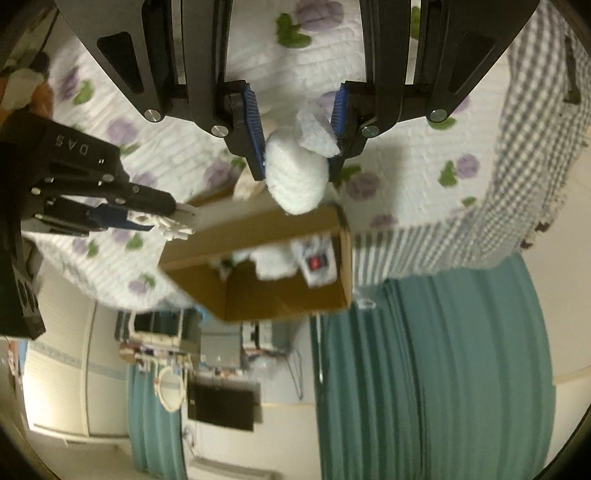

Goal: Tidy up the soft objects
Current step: 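Carry the cotton ball and glove into the box and release both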

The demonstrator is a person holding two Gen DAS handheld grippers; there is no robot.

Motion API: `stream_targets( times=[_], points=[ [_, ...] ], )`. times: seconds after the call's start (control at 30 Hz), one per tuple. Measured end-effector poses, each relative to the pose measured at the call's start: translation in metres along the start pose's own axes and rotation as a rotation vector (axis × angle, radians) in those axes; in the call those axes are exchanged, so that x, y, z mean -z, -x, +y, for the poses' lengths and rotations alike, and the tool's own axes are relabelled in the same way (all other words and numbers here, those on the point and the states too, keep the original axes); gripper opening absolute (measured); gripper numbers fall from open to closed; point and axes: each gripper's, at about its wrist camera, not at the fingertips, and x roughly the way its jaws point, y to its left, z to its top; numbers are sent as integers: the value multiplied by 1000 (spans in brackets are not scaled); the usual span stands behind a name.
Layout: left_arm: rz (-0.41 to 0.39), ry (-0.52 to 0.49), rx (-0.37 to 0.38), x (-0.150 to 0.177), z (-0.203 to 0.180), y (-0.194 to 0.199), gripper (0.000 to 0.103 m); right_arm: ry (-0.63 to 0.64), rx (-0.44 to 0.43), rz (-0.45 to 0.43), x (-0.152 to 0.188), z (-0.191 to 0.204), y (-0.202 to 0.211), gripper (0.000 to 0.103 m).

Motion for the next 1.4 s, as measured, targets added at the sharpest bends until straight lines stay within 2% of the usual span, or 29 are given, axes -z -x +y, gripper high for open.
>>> stream_targets(
  times=[0.2,0.33,0.47,0.57,0.73,0.9,1.27,1.4],
  points=[
    [-75,29,37,-40,-12,43,31,29,0,-118,-39,4,61,32],
    [-112,9,12,-71,-17,58,31,27,-6,-191,-64,-1,98,32],
    [-127,-8,-16,-98,-22,63,31,33,3,-232,-91,-8,117,32],
    [-130,-24,-37,-121,-28,57,31,41,7,-226,-120,-18,115,32],
    [-138,-55,-64,-148,-36,35,31,77,60,-214,-158,-31,98,32],
    [-106,-68,-78,-154,-42,-2,31,59,58,-186,-173,-46,65,32],
    [38,-38,-106,-134,-33,-105,31,19,30,-56,-160,-71,-50,32],
    [51,-45,-105,-130,-32,-127,32,-1,16,-23,-153,-80,-84,32]
  ],
)
